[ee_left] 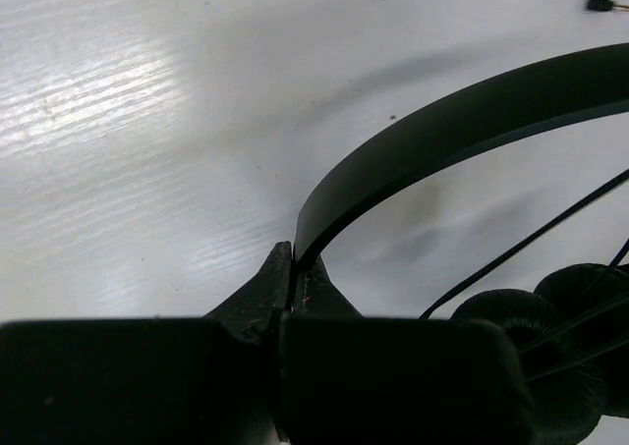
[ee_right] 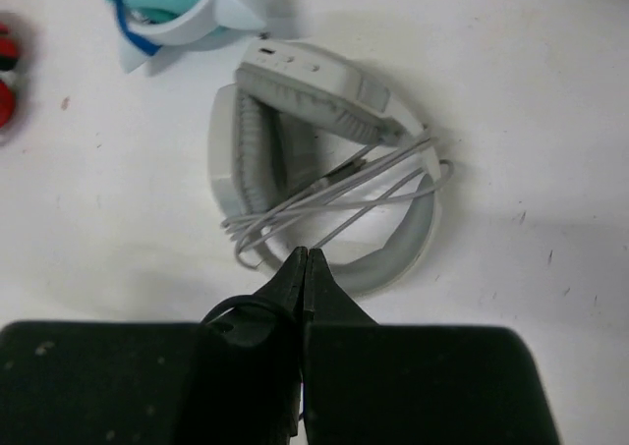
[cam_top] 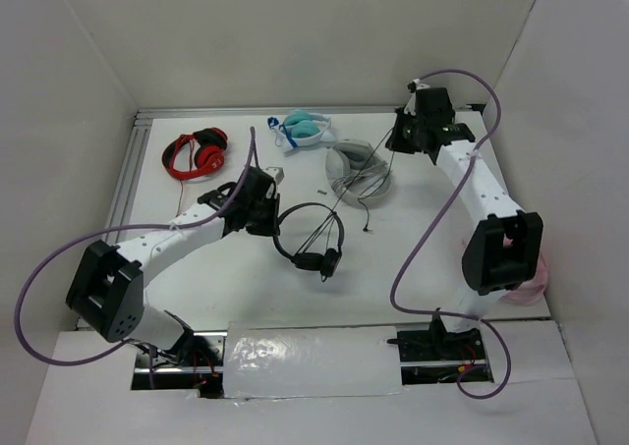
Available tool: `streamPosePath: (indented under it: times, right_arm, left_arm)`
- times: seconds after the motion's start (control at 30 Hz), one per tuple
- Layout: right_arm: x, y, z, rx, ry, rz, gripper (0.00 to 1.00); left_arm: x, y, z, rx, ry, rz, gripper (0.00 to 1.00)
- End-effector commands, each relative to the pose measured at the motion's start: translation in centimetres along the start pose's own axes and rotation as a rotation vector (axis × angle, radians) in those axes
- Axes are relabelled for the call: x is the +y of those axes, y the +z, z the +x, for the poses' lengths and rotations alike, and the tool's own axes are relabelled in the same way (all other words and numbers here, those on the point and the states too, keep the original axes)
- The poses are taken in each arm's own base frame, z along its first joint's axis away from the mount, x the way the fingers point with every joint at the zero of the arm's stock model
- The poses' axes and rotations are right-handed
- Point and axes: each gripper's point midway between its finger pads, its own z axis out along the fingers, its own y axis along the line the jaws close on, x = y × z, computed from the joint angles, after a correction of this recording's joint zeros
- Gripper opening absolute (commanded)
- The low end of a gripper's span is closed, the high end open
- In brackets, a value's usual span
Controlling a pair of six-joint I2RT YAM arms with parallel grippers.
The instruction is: Wrap the headphones
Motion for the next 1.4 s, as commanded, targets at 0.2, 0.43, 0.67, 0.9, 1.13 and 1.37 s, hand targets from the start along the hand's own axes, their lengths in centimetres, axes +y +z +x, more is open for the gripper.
streamPosePath:
  times: [0.2,0.43,0.67,0.9,1.13,1.37]
  right_arm:
    - [10.4,-8.2,-0.2,-0.091,-0.180,-0.316,0.00]
    - [16.6,-13.8,3.4,-0.075,-0.315,-0.555,0.00]
    - [23.0,-20.9,10.1,0.014,-0.536,-1.002,0.00]
    - [27.4,-20.0,15.2,0.200,-0.629,-1.217,0.01]
    - [29.8,-15.1,19.0,0.398,-0.649,-1.283,0.14]
    - [29.3,-11.3,21.8,0.261,-0.736,-1.063,0.24]
  left_arm:
    - [0.3,1.5,-1.9,-0.003,-0.055,-0.086,0.00]
    - [3.2,2.8,-3.2,0.049,-0.174,-0.219,0.00]
    - [5.5,2.7,-4.9,0.071,-0.334,-0.313,0.00]
    - [3.9,2.2,-7.3,0.046,-0.378,-0.263,0.00]
    - [2.5,-0.5,-8.5,-0.019,-0.412,-0.195,0.00]
    - [2.2,-3.8,-11.0,-0.103,-0.461,-0.097,0.00]
